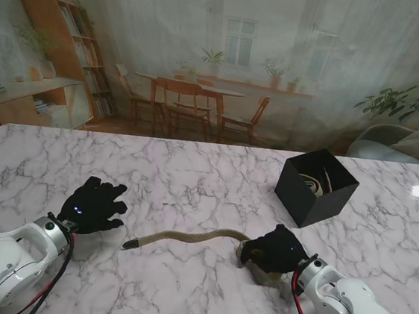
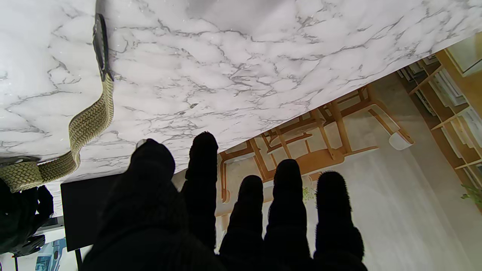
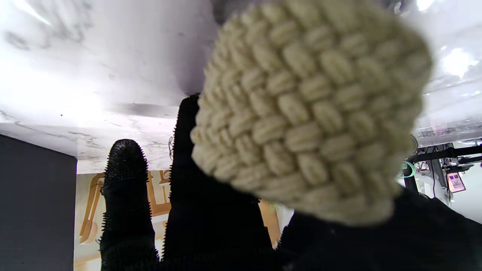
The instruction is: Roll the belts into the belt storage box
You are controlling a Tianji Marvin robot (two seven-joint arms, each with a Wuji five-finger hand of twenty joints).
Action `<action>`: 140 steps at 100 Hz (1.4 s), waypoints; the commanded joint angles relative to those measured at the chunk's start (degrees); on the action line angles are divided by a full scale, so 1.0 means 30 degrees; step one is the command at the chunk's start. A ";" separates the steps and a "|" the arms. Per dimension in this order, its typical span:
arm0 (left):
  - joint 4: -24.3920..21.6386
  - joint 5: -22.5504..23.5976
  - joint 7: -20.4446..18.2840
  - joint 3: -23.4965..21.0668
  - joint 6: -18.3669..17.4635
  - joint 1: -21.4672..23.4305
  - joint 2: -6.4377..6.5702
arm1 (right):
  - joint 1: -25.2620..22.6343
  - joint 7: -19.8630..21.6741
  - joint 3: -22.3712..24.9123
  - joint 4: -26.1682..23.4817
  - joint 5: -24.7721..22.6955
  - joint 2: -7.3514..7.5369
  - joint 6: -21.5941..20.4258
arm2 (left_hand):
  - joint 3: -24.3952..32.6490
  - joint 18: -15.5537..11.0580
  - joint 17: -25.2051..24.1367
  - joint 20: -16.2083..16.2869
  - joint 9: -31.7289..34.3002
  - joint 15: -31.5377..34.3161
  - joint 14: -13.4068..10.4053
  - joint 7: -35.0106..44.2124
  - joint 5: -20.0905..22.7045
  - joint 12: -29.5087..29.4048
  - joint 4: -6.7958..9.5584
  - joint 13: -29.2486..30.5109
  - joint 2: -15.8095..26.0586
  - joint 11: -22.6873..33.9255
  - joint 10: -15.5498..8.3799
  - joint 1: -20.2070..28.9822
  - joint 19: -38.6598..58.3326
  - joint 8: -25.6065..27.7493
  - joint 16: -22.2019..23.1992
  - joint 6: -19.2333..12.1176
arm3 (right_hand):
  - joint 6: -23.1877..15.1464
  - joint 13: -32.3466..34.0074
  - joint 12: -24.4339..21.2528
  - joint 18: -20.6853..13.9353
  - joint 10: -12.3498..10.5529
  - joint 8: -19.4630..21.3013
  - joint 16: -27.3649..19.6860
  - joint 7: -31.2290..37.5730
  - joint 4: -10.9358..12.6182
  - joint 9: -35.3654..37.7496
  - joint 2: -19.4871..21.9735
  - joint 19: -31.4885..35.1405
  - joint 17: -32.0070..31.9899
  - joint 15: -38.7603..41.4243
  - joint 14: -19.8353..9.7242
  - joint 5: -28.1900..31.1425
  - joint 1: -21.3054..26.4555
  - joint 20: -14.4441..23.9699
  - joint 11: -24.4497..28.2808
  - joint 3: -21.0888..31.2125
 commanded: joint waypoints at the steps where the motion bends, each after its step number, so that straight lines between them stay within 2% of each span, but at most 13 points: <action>1: -0.0159 0.0003 -0.0299 0.0026 -0.0083 0.0067 -0.0020 | -0.0256 0.0060 -0.0145 0.0448 -0.0250 -0.0076 0.0132 | -0.0241 0.0640 -0.0323 -0.0006 -0.0257 -0.0409 0.0324 -0.0225 -0.0002 -0.0128 -0.0380 -0.0022 0.0782 -0.0435 0.0222 -0.0096 -0.0436 0.0192 -0.0168 0.0235 | 0.1074 0.1282 0.0074 0.0308 -0.2891 0.0219 0.0036 0.0540 0.1812 0.0361 0.1303 -0.0247 -0.0346 0.0812 -0.1958 0.1888 0.3113 -0.0115 0.1910 0.2583; 18: -0.0196 -0.0094 -0.0419 0.0104 -0.0148 0.0026 -0.0023 | -0.0373 0.0648 0.0053 0.0288 0.0144 -0.0098 -0.0051 | -0.0274 0.0677 -0.0368 -0.0004 -0.0224 -0.0426 0.0361 -0.0297 -0.0013 -0.0129 -0.0386 -0.0029 0.0956 -0.0444 0.0217 -0.0221 -0.0479 0.0174 -0.0173 0.0243 | 0.6251 0.0711 -0.1875 -0.1103 -0.3189 -0.4168 -0.0273 0.2484 -0.2009 0.1421 -0.1204 0.0043 -0.0967 0.0270 -0.3023 -0.0282 -0.0966 -0.0127 -0.1072 0.3655; 23: -0.0211 -0.0127 -0.0474 0.0176 -0.0185 -0.0041 -0.0022 | -0.0427 0.1039 0.0174 0.0097 0.0039 -0.0043 -0.0209 | -0.0280 0.0681 -0.0367 -0.0002 -0.0234 -0.0436 0.0342 -0.0322 -0.0013 -0.0135 -0.0390 -0.0031 0.1002 -0.0462 0.0225 -0.0247 -0.0485 0.0167 -0.0177 0.0243 | 0.8556 0.0235 -0.2332 -0.1358 -0.3352 -0.0751 -0.0541 -0.0335 0.1450 0.0857 0.1008 0.0106 -0.1210 -0.0130 -0.3157 0.0128 -0.6218 -0.0181 -0.2434 0.1593; 36: -0.0285 -0.0297 -0.0685 0.0482 -0.0312 -0.0340 -0.0024 | -0.0752 0.3183 0.0708 -0.0943 0.0343 0.0063 -0.0585 | -0.0307 0.0702 -0.0383 0.0003 -0.0199 -0.0467 0.0356 -0.0394 -0.0003 -0.0150 -0.0398 -0.0020 0.1107 -0.0503 0.0213 -0.0337 -0.0507 0.0154 -0.0193 0.0248 | 1.0729 -0.0858 -0.3173 -0.1960 -0.3408 0.0268 -0.0965 -0.1306 0.1792 -0.0306 0.2226 -0.0153 -0.1959 -0.0762 -0.3347 -0.1084 -0.8944 -0.0193 -0.4056 -0.1326; 52: -0.0331 -0.0705 -0.0666 0.1064 -0.0237 -0.0841 -0.0074 | -0.1012 0.5561 0.1239 -0.2100 0.0870 0.0184 -0.0756 | -0.0321 0.0706 -0.0377 0.0003 -0.0170 -0.0493 0.0382 -0.0491 -0.0003 -0.0166 -0.0400 -0.0010 0.1167 -0.0558 0.0213 -0.0403 -0.0532 0.0150 -0.0204 0.0236 | 1.2365 -0.2206 -0.4763 -0.2517 -0.3436 0.0812 -0.1684 -0.2021 0.2197 -0.2254 0.2870 -0.0499 -0.2664 -0.1532 -0.3617 -0.2450 -0.8638 -0.0169 -0.6049 -0.2459; 59: -0.0423 -0.0846 -0.0768 0.1256 -0.0229 -0.1009 -0.0090 | -0.1113 0.6655 0.1489 -0.2562 0.1206 0.0253 -0.0878 | -0.0316 0.0744 -0.0372 0.0004 -0.0140 -0.0496 0.0372 -0.0534 -0.0010 -0.0168 -0.0398 0.0018 0.1156 -0.0574 0.0212 -0.0400 -0.0541 0.0155 -0.0206 0.0213 | 1.2968 -0.2804 -0.5620 -0.2854 -0.3372 0.0970 -0.2041 -0.2556 0.2630 -0.3158 0.2095 -0.0771 -0.2945 -0.1812 -0.3727 -0.3274 -0.7669 -0.0220 -0.6580 -0.0474; 79: -0.0494 -0.1105 -0.0786 0.1558 -0.0251 -0.1313 -0.0120 | -0.1341 0.8489 0.1866 -0.3451 0.1766 0.0388 -0.0887 | -0.0335 0.0745 -0.0378 -0.0006 -0.0117 -0.0521 0.0376 -0.0619 0.0002 -0.0172 -0.0407 0.0037 0.1207 -0.0619 0.0240 -0.0461 -0.0594 0.0184 -0.0216 0.0258 | 1.3599 -0.4196 -0.6706 -0.3220 -0.3004 0.1446 -0.2853 -0.3258 0.5517 -0.4497 -0.2961 -0.1193 -0.3270 -0.2448 -0.3541 -0.4105 -0.6097 -0.0498 -0.8522 1.1914; 86: -0.0476 -0.1126 -0.0831 0.1598 -0.0258 -0.1353 -0.0118 | -0.1384 0.8594 0.1863 -0.3557 0.1660 0.0403 -0.0760 | -0.0325 0.0745 -0.0373 -0.0006 -0.0095 -0.0532 0.0372 -0.0635 0.0020 -0.0171 -0.0403 0.0040 0.1191 -0.0627 0.0217 -0.0435 -0.0609 0.0200 -0.0220 0.0221 | 1.3645 -0.4411 -0.6964 -0.3499 -0.3142 0.1628 -0.3060 -0.3271 0.8875 -0.4563 -0.4636 -0.1084 -0.3176 -0.2534 -0.3659 -0.4440 -0.4307 -0.0548 -0.9132 1.2490; 94: -0.0522 -0.1118 -0.0877 0.1560 -0.0242 -0.1304 -0.0120 | -0.1397 0.8553 0.1834 -0.3593 0.1203 0.0434 -0.0695 | -0.0312 0.0760 -0.0344 -0.0001 -0.0081 -0.0531 0.0380 -0.0662 0.0022 -0.0172 -0.0395 0.0074 0.1202 -0.0639 0.0222 -0.0439 -0.0612 0.0210 -0.0221 0.0208 | 1.3532 -0.4486 -0.7151 -0.3718 -0.3558 0.1765 -0.3182 -0.3177 1.0097 -0.4578 -0.5292 -0.1021 -0.3045 -0.2546 -0.3882 -0.4786 -0.3070 -0.0547 -0.9546 1.2506; 98: -0.0550 -0.1111 -0.0891 0.1531 -0.0226 -0.1269 -0.0122 | -0.1384 0.8480 0.1802 -0.3573 0.0884 0.0456 -0.0689 | -0.0317 0.0785 -0.0345 0.0001 -0.0088 -0.0538 0.0392 -0.0670 0.0030 -0.0174 -0.0400 0.0065 0.1184 -0.0650 0.0225 -0.0438 -0.0617 0.0216 -0.0223 0.0224 | 1.3117 -0.4351 -0.7249 -0.3911 -0.4097 0.1971 -0.3238 -0.2909 0.9670 -0.4469 -0.5894 -0.0925 -0.2870 -0.2418 -0.4134 -0.4994 -0.2387 -0.0514 -0.9777 1.2508; 109: -0.0578 -0.1115 -0.0886 0.1478 -0.0207 -0.1218 -0.0128 | -0.1322 0.7967 0.1659 -0.3526 -0.0866 0.0580 -0.0796 | -0.0329 0.0792 -0.0347 0.0003 -0.0053 -0.0550 0.0397 -0.0697 0.0044 -0.0172 -0.0409 0.0067 0.1204 -0.0660 0.0242 -0.0450 -0.0641 0.0236 -0.0226 0.0225 | 1.1116 -0.3825 -0.7212 -0.4749 -0.6208 0.2913 -0.3390 -0.1881 0.3786 -0.4426 -0.6364 -0.0313 -0.1766 -0.2124 -0.4971 -0.6073 -0.1340 -0.0217 -0.9842 1.2074; 127: -0.0570 -0.1167 -0.0882 0.1497 -0.0247 -0.1249 -0.0130 | -0.1152 0.5997 0.1083 -0.2893 -0.2569 0.0661 -0.0353 | -0.0332 0.0799 -0.0365 0.0010 -0.0077 -0.0568 0.0377 -0.0744 0.0037 -0.0173 -0.0409 0.0054 0.1243 -0.0691 0.0231 -0.0461 -0.0674 0.0258 -0.0229 0.0205 | 0.6792 -0.2767 -0.6239 -0.4622 -0.7217 0.3497 -0.3026 -0.0317 0.1769 -0.3910 -0.5492 0.0304 -0.1145 -0.1521 -0.4642 -0.4987 -0.2695 0.0093 -0.8030 0.5834; 140: -0.0548 -0.1200 -0.0858 0.1522 -0.0294 -0.1280 -0.0130 | -0.1142 0.5117 0.0843 -0.2604 -0.2910 0.0659 -0.0033 | -0.0337 0.0786 -0.0348 0.0023 -0.0030 -0.0558 0.0391 -0.0761 0.0057 -0.0160 -0.0407 0.0075 0.1270 -0.0675 0.0278 -0.0494 -0.0676 0.0269 -0.0220 0.0256 | 0.2917 -0.2324 -0.5526 -0.3485 -0.5290 0.1864 -0.1927 0.1494 -0.0141 -0.4829 -0.5361 0.0391 -0.1473 -0.1050 -0.3567 -0.3394 -0.2452 0.0157 -0.6287 0.3953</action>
